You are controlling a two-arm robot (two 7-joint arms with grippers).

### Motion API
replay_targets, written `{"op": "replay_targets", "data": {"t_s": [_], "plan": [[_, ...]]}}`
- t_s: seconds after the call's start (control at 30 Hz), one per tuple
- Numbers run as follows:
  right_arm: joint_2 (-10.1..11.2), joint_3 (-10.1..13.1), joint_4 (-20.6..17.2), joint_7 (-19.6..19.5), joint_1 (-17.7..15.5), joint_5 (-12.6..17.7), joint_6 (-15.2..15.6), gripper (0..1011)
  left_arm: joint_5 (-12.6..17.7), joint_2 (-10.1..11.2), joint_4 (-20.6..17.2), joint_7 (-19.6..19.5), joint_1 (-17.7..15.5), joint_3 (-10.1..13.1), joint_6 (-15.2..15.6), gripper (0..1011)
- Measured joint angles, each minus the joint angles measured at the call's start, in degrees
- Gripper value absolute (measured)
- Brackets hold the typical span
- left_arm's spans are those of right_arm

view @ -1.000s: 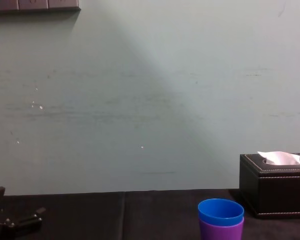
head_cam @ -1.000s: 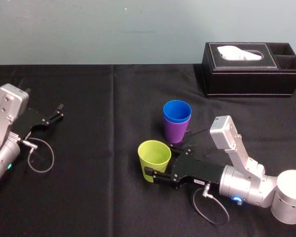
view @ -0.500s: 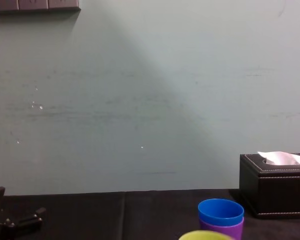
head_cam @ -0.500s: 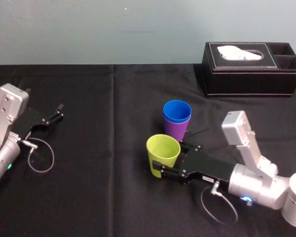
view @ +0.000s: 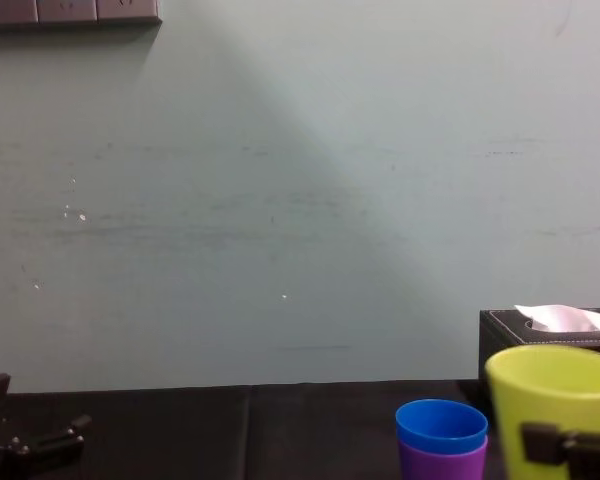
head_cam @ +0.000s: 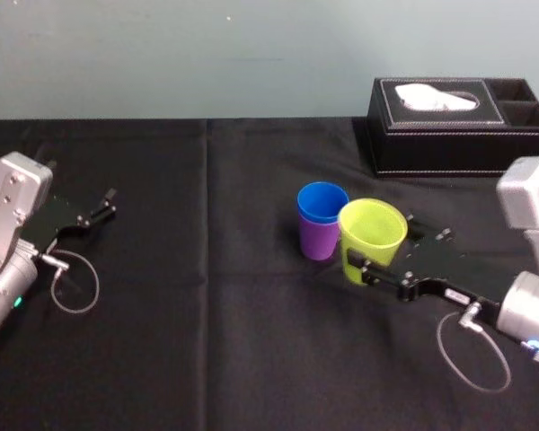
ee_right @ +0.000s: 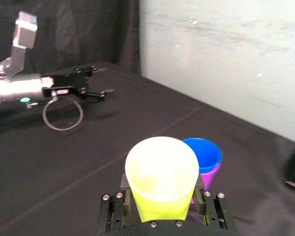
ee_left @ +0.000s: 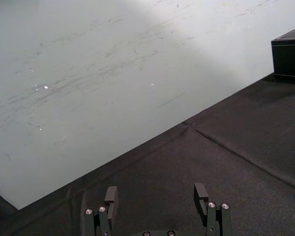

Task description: Stack the three plastic cups sequentially using one hand.

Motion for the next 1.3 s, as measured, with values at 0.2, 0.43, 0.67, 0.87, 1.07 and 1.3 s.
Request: {"op": "replay_targets", "data": {"t_s": [0.2, 0.43, 0.67, 0.87, 1.07, 1.3], "plan": [[1.2, 4.2, -2.4, -1.4, -2.6, 0.3, 0.0, 726, 0.0, 0.0, 0.0, 0.0, 0.0, 0.0, 0.0, 1011], [0.4, 5.2, -2.3, -2.1, -1.5, -1.1, 0.5, 726, 0.0, 0.0, 0.0, 0.0, 0.0, 0.0, 0.0, 1012], [-1.9, 3.5, 0.1, -2.2, 2.7, -2.5, 2.0, 726, 0.0, 0.0, 0.0, 0.0, 0.0, 0.0, 0.0, 1011], [-5.1, 0.6, 3.7, -2.4, 8.2, -4.5, 3.6, 726, 0.0, 0.0, 0.0, 0.0, 0.0, 0.0, 0.0, 1011], [-8.1, -2.5, 7.3, -2.2, 13.1, -6.8, 4.8, 726, 0.0, 0.0, 0.0, 0.0, 0.0, 0.0, 0.0, 1011], [-10.2, -4.6, 10.8, -1.5, 16.2, -8.2, 5.5, 726, 0.0, 0.0, 0.0, 0.0, 0.0, 0.0, 0.0, 1011]]}}
